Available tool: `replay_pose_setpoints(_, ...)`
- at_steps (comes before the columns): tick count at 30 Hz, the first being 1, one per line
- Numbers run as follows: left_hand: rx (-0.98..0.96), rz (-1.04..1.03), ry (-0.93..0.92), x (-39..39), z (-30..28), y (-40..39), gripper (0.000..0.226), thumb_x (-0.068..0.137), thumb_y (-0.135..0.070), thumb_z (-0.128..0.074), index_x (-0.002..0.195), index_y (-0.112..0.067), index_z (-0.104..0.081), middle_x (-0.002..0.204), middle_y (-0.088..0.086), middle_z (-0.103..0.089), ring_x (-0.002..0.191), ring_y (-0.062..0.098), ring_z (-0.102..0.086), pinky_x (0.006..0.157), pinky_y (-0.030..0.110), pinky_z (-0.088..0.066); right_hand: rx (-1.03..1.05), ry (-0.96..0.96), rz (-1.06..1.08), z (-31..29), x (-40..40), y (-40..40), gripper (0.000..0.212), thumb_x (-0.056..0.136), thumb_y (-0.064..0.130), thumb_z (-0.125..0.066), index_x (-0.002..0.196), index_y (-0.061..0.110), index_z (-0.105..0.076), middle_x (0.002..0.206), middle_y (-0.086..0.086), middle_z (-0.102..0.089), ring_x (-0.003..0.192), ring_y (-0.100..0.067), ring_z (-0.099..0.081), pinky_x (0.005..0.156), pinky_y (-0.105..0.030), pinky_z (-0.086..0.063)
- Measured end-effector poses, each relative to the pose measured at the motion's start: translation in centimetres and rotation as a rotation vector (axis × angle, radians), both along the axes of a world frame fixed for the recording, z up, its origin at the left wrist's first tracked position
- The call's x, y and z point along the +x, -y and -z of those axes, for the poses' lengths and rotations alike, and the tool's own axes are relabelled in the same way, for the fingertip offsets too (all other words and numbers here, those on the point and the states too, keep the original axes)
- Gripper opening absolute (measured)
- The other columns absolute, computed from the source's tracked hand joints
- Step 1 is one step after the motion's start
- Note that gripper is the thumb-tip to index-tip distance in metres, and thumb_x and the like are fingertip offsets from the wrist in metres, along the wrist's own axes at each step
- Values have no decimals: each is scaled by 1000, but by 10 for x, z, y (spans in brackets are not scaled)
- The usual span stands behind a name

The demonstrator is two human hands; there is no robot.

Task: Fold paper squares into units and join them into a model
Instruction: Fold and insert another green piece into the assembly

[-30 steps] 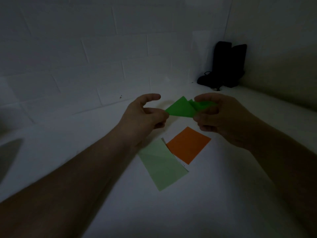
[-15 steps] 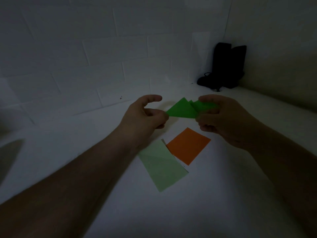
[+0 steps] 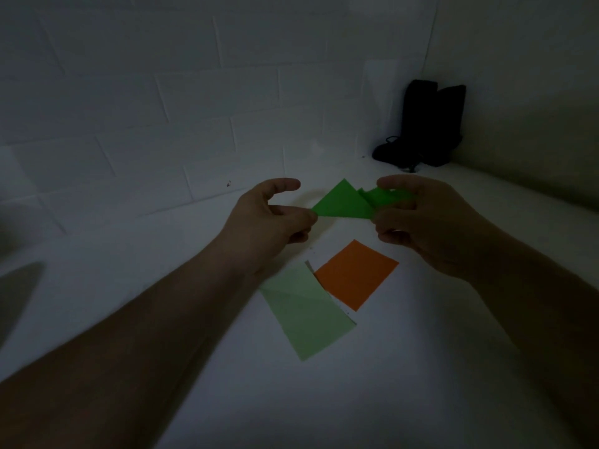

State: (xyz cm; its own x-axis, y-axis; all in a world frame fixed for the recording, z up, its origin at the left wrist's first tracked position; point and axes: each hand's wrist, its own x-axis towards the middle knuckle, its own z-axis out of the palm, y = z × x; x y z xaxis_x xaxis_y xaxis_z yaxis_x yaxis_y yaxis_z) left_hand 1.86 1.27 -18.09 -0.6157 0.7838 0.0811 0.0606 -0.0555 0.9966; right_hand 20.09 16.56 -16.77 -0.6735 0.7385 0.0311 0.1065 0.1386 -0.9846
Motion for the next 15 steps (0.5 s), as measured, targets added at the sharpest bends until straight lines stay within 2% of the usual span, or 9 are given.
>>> replay_pose_setpoints(6, -25, 10, -81, 4, 2, 1, 59, 88, -5, -77, 141, -20, -55, 92, 8, -79, 87, 22, -77, 88, 34, -62, 55, 42, 54, 1, 0, -2, 68, 83, -2, -75, 142, 18, -48, 106, -14, -64, 89, -28, -69, 80, -38, -62)
replay_pose_setpoints(9, -30, 9, -73, 4, 1, 1, 58, 89, -4, -75, 141, -21, -54, 92, 8, -79, 87, 21, -77, 87, 33, -62, 80, 69, 64, 1, 0, -2, 68, 82, -1, -77, 142, 18, -50, 107, -14, -64, 89, -27, -69, 80, -37, -62)
replay_pose_setpoints(15, -11, -5, -17, 3, 1, 0, 54, 89, 0, -75, 136, -18, -57, 91, 13, -79, 82, 21, -76, 83, 32, -63, 1, 51, 39, -2, 0, -2, 62, 84, -4, -73, 139, 15, -53, 106, -15, -63, 84, -25, -67, 75, -33, -63)
